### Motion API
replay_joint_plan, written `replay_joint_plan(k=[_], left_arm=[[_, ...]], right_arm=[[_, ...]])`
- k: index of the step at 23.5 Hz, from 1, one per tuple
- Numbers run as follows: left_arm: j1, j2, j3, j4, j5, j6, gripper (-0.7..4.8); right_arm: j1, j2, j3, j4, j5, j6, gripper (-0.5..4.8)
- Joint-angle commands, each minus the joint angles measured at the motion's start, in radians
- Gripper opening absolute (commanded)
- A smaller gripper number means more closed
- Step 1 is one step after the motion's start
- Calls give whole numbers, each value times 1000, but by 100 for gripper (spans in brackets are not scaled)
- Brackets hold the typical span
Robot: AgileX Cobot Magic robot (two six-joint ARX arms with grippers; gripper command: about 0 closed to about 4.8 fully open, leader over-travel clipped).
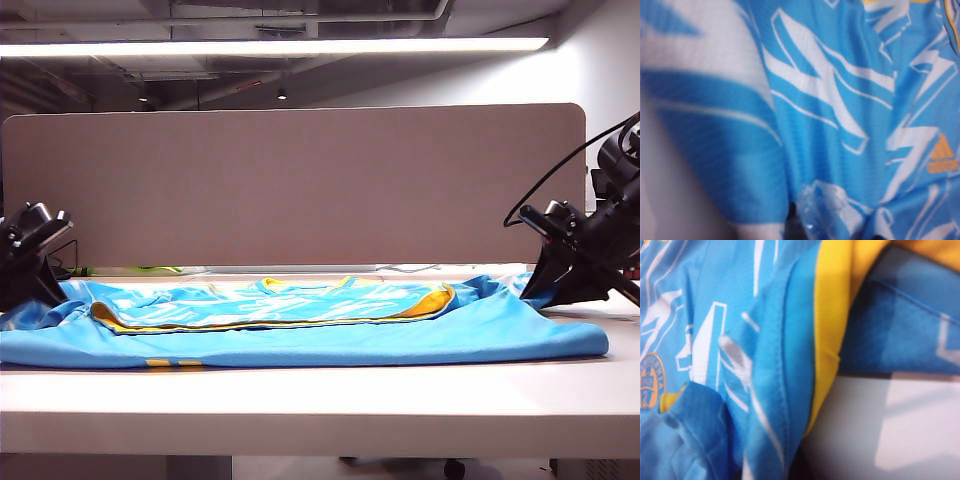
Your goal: Fold the bottom side of the soccer jersey horizontally towards the center, about one-third of the way, then fold the sleeve back towards the center, creating a straight line along the edge of the the soccer jersey, and finally fold the bottom of the soccer jersey up towards the top, creating a neat rectangle.
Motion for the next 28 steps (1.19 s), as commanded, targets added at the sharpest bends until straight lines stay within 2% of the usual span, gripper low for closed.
replay_joint_plan(k=[1,4,11,16,17,18,19,20,24,27,28], left_arm=[[-8,-3,-3,71,21,-36,-5],[-14,-14,-3,125,38,-68,-5],[-31,-102,-1,188,50,-66,-5],[-174,-192,-1,170,80,-46,-5],[-202,-198,-1,149,95,-27,-5],[-267,-209,2,57,104,57,-5],[-295,-210,5,-3,99,109,-5],[-351,-212,5,-143,66,217,-5],[-431,-211,5,-385,-146,380,-5],[-449,-211,4,-450,-273,414,0],[-449,-212,4,-457,-296,412,17]], right_arm=[[3,-4,7,8,11,4,30],[2,-6,52,-12,9,4,16],[30,-55,148,-51,-31,4,-6],[196,-98,156,-137,-42,-49,-6],[234,-97,156,-191,-37,-87,-6],[306,-94,150,-299,-5,-185,-6],[338,-92,147,-347,24,-227,-6],[395,-92,136,-439,100,-303,-6],[475,-93,103,-580,217,-381,-6],[483,-93,90,-596,216,-388,-3],[481,-93,90,-594,214,-385,20]])
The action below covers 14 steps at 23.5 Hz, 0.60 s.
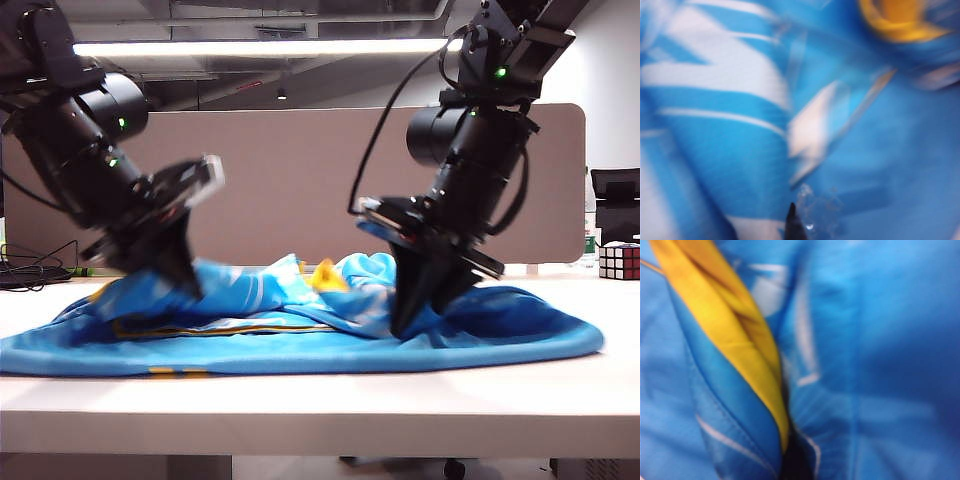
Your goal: Fold the bottom side of the soccer jersey horizontally towards the center, about one-third of the way, then fold the sleeve back towards the center, creating a straight line along the edge of the the soccer jersey, and finally fold the bottom of the soccer jersey up towards the top, creating a neat rectangle.
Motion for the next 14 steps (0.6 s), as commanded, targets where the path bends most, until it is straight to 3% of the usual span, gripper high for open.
replay_joint_plan(k=[1,3,4,6,8,14], left_arm=[[4,-8,3,-41,-124,30,61],[23,-19,3,-49,-113,13,125],[29,-31,3,-49,-95,6,155],[42,-58,3,-48,-30,1,197],[67,-103,3,-48,25,-27,197],[178,-291,1,-178,-57,-55,197]], right_arm=[[-8,-10,5,6,-10,-8,62],[-22,-25,7,10,-63,-4,156],[-26,-36,7,14,-98,-3,175],[-44,-74,7,23,-171,11,181],[-63,-119,7,34,-185,24,181],[-220,-323,5,-51,-130,43,181]])
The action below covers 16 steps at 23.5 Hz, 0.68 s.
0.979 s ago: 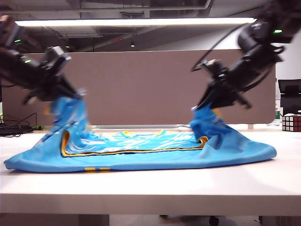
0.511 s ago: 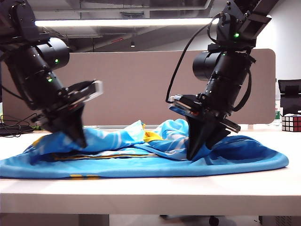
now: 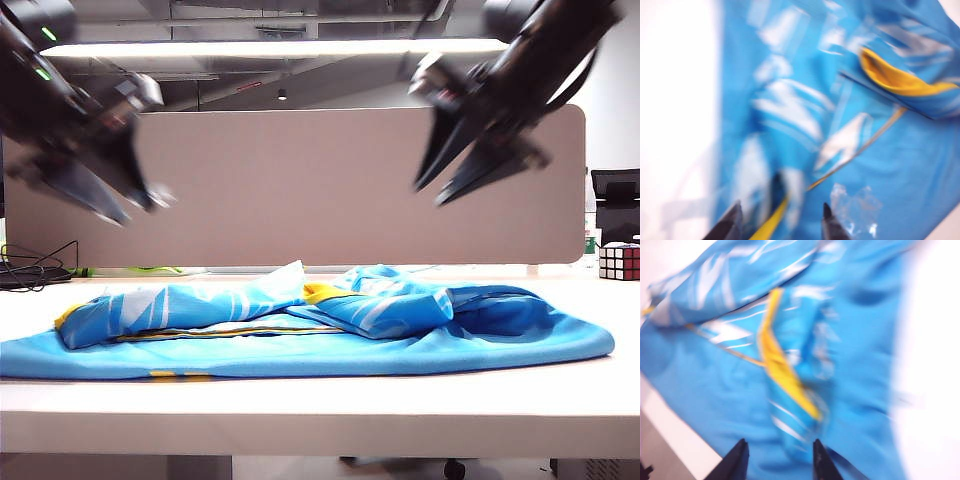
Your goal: Fold the bottom side of the soccer jersey horizontally towards the center, about one-third of the way, then fold the sleeve back towards the center, creating a straight line along the edge of the the soccer jersey, and finally fold the bottom of the soccer jersey up towards the top, creating a neat rectangle.
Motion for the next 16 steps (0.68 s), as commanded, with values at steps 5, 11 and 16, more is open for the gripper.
replay_joint_plan(k=[5,11,16], left_arm=[[166,-108,-120,-179,-18,-37,198],[211,-110,-325,-90,37,-44,306],[203,-109,-466,80,90,-137,306]], right_arm=[[-227,-111,-97,-113,-97,1,255],[-324,-111,-286,-31,-153,31,275],[-350,-110,-457,119,-191,78,276]])
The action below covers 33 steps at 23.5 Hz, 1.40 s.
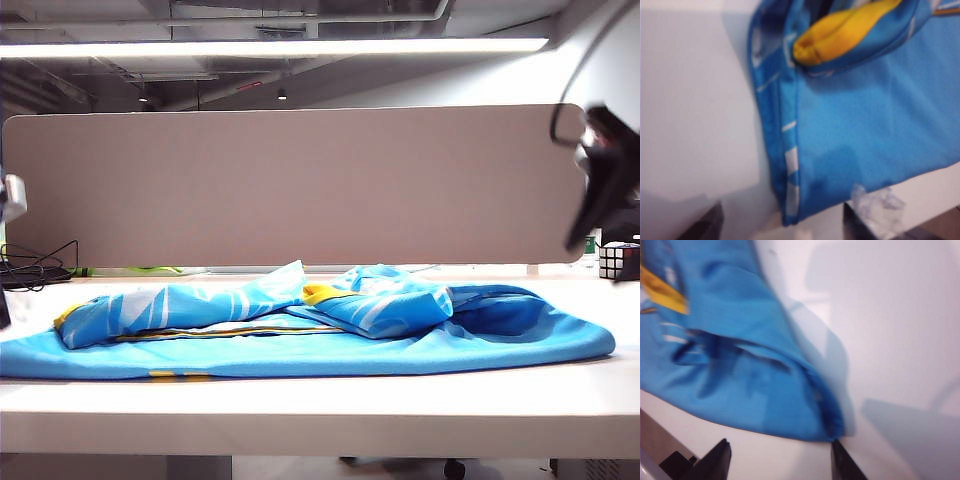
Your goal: Fold the bottom side of the soccer jersey horizontally towards the center, about one-third of the way, then fold the sleeve back towards the center, creating a straight line along the edge of the the soccer jersey, and finally fold the bottom of the soccer jersey up towards the top, creating a neat rectangle.
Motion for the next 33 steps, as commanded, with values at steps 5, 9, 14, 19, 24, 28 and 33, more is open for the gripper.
replay_joint_plan(k=[5,9,14,19,24,28,33], left_arm=[[-3,-2,-127,215,43,-111,305],[-8,-2,-162,290,43,-146,305],[-16,-1,-162,322,63,-184,305],[-55,6,-162,324,73,-189,304],[-113,32,-165,357,95,-213,244],[-138,68,-165,386,85,-237,205],[-140,80,-165,439,43,-233,-5]], right_arm=[[-1,0,-178,246,-48,101,276],[12,27,-259,371,-49,178,276],[52,80,-263,418,-60,203,275],[106,95,-263,474,-55,244,274],[130,95,-263,513,-40,275,273],[140,95,-263,533,-32,285,240],[147,94,-263,556,-29,296,9]])
